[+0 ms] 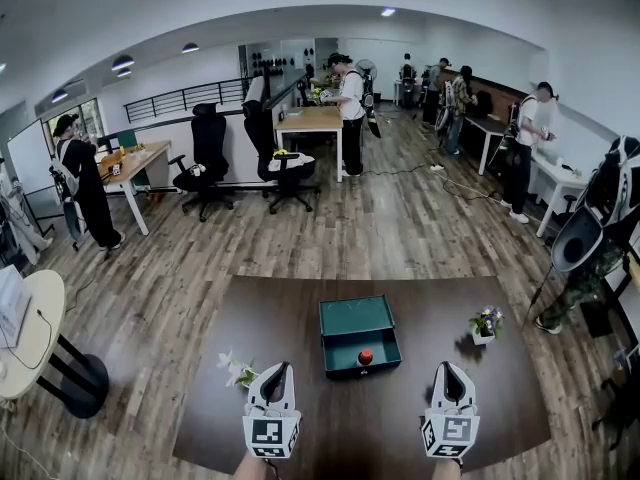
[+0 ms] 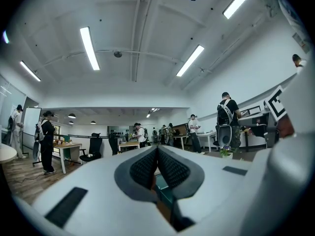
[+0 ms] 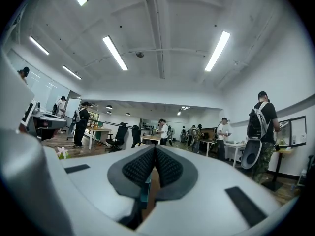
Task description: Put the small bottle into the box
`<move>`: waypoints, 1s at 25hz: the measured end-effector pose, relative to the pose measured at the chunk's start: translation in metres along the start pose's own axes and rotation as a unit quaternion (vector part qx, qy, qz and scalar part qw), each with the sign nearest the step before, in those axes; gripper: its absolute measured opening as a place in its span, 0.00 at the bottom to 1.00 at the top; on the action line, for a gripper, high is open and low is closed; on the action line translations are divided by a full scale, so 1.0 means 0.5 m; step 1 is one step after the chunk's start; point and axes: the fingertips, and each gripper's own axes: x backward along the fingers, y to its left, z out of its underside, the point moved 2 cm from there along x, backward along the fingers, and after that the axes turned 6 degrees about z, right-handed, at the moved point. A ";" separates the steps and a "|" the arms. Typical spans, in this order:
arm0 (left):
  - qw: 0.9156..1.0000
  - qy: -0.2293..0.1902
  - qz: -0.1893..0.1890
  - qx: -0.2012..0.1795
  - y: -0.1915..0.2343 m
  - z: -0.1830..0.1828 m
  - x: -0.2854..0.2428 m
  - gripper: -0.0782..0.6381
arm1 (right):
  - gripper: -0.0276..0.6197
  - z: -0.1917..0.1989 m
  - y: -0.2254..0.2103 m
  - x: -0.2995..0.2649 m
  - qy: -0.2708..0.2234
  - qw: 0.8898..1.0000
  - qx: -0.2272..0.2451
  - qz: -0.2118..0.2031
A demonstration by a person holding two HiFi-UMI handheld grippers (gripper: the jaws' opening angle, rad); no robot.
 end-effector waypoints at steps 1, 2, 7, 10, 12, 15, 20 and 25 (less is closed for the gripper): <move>1.000 0.000 0.001 0.000 -0.001 0.000 0.000 0.11 | 0.05 0.002 -0.003 0.000 0.002 1.000 -0.001 0.003; 1.000 -0.002 0.002 0.000 -0.002 -0.001 -0.001 0.11 | 0.04 0.003 -0.004 0.000 0.003 1.000 -0.004 0.004; 1.000 -0.002 0.002 0.000 0.000 -0.001 0.000 0.11 | 0.05 0.003 0.000 -0.001 0.002 1.000 -0.009 -0.001; 1.000 0.000 -0.001 0.001 0.003 0.003 0.001 0.11 | 0.05 0.002 0.003 -0.005 0.002 1.000 -0.009 -0.005; 1.000 0.002 -0.003 -0.001 0.003 0.003 0.001 0.11 | 0.05 0.002 0.004 -0.008 0.003 1.000 -0.008 -0.008; 1.000 0.002 -0.004 -0.002 -0.001 0.003 -0.003 0.11 | 0.05 0.007 0.002 -0.012 0.003 1.000 -0.006 -0.011; 1.000 0.004 -0.005 -0.007 0.001 0.005 -0.004 0.11 | 0.05 0.004 0.006 -0.016 0.001 1.000 -0.005 -0.014; 1.000 0.008 -0.001 -0.005 -0.007 0.006 -0.013 0.11 | 0.05 0.009 0.000 -0.022 0.001 1.000 -0.005 -0.014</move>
